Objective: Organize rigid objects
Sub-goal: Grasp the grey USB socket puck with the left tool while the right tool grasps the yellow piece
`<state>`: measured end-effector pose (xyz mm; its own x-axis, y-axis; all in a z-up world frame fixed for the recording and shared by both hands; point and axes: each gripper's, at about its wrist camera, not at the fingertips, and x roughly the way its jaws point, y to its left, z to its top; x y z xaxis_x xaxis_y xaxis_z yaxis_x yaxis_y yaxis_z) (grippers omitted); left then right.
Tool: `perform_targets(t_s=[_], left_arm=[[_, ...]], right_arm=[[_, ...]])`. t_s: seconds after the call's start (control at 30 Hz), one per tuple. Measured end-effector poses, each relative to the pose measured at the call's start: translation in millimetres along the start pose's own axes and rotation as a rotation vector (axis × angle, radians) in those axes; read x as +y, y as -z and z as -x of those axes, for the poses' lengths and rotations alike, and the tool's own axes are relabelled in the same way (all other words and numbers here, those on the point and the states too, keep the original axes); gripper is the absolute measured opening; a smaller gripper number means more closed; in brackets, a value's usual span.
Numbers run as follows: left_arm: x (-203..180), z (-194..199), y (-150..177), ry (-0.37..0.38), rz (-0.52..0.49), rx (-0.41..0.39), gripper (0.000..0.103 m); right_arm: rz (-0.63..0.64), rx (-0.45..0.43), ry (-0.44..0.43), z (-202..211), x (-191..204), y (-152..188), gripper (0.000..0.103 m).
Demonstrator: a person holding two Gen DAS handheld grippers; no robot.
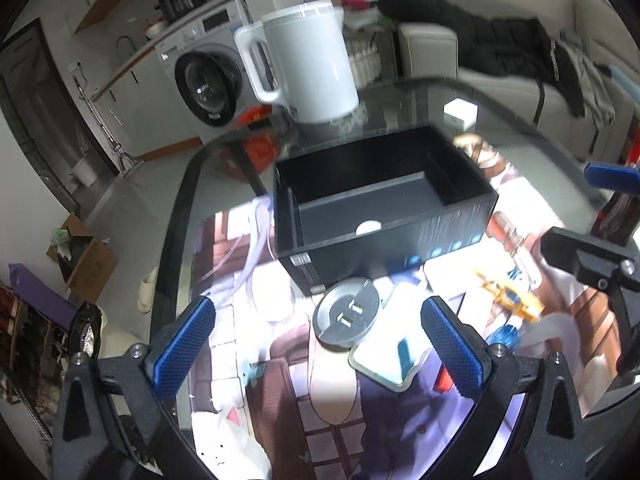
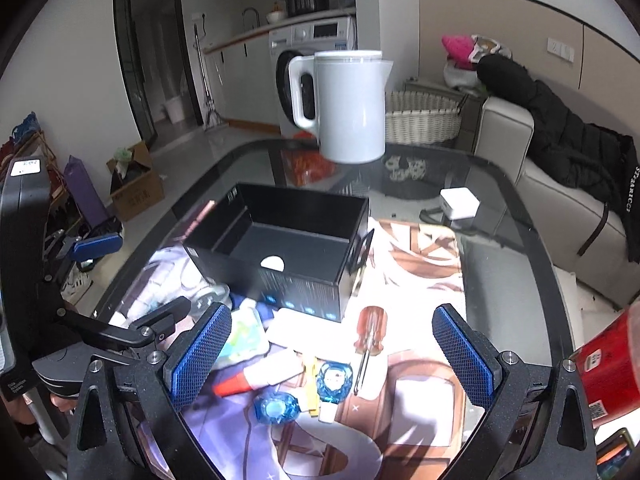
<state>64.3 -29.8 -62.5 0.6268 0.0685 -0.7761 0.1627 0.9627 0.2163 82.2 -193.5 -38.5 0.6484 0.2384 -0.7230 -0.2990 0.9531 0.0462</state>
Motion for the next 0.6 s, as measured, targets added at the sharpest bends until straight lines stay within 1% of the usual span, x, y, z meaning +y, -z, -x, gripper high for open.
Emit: perform_targets(t_s=[0.07,0.13,0.17,0.2,0.23,0.3,0.37,0.4,0.5,0.6], left_arm=[[-3.1,-8.5,2.0,0.007,-0.011,0.041,0.103],[-5.7,-17.6,3.9,0.028,-0.016,0.080,0.103],[-6.1,-21.3,4.4,0.041,-0.020,0.097,0.103],[-6.8,-24.7,3.6,0.052,-0.025,0.109,0.103],[-5.5,-26.9,2.8,0.056,-0.027,0.111,0.103],[-3.4,-30.3,0.4,0.052,-0.039,0.109,0.102],[-3.8,-34.5,-2.0,0.042,-0.058,0.111,0.102],[-3.7,-36.7,-3.1,0.040,-0.059,0.115,0.102],[-2.9,-44.1,-4.6,0.052,-0.061,0.125,0.102],[-5.7,-49.4,-5.9,0.045,-0.082,0.128,0.102]], right_arm=[[-0.004,0.039,0.001,-9.9,-1.6,3.6,0.102],[-0.005,0.077,-0.003,-19.8,-3.6,5.9,0.093],[0.003,0.098,-0.006,-24.6,-3.4,6.8,0.085],[0.016,0.122,-0.011,-30.4,-2.7,9.0,0.081],[0.025,0.141,-0.016,-34.6,-1.4,11.2,0.080],[0.032,0.175,-0.035,-43.6,0.1,16.4,0.074],[0.051,0.206,-0.052,-47.9,4.5,20.2,0.061],[0.063,0.219,-0.058,-50.5,7.1,21.5,0.059],[0.079,0.236,-0.069,-53.9,13.1,23.1,0.058],[0.117,0.239,-0.061,-55.8,19.9,23.7,0.056]])
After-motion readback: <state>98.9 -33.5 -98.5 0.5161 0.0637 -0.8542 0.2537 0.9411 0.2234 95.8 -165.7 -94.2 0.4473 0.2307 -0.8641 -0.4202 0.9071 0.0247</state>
